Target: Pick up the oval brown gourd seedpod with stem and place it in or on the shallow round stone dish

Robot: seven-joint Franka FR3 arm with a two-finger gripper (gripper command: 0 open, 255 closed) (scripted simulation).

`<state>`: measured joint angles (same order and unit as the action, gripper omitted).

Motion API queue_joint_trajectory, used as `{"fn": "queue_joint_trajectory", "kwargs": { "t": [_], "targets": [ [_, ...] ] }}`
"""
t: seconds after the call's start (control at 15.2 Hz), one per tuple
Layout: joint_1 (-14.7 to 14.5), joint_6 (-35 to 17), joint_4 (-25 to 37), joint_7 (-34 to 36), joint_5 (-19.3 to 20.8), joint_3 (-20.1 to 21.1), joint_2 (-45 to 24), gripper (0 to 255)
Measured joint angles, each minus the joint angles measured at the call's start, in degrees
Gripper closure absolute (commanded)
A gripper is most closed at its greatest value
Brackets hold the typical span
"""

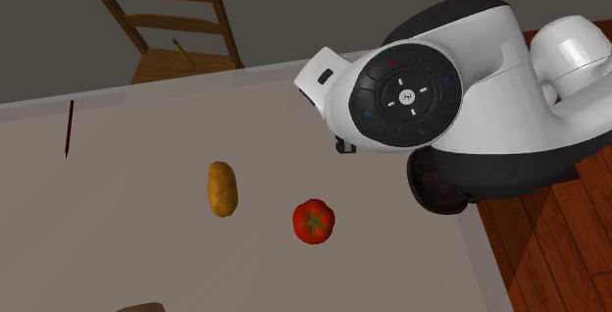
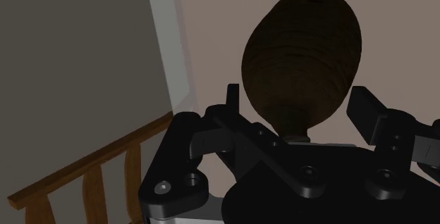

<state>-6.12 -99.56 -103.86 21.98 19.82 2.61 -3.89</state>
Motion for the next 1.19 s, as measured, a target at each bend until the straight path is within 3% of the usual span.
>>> {"fn": "queue_joint_trajectory", "kwargs": {
  "t": [0.4,1.19],
  "targets": [
    [-2.8,0.7,-11.1,5.3,-1.7,2.9,10.0,255],
    [-9.5,6.0,-24.3,15.7,-8.5,10.3,25.6,255]
  ]
}}
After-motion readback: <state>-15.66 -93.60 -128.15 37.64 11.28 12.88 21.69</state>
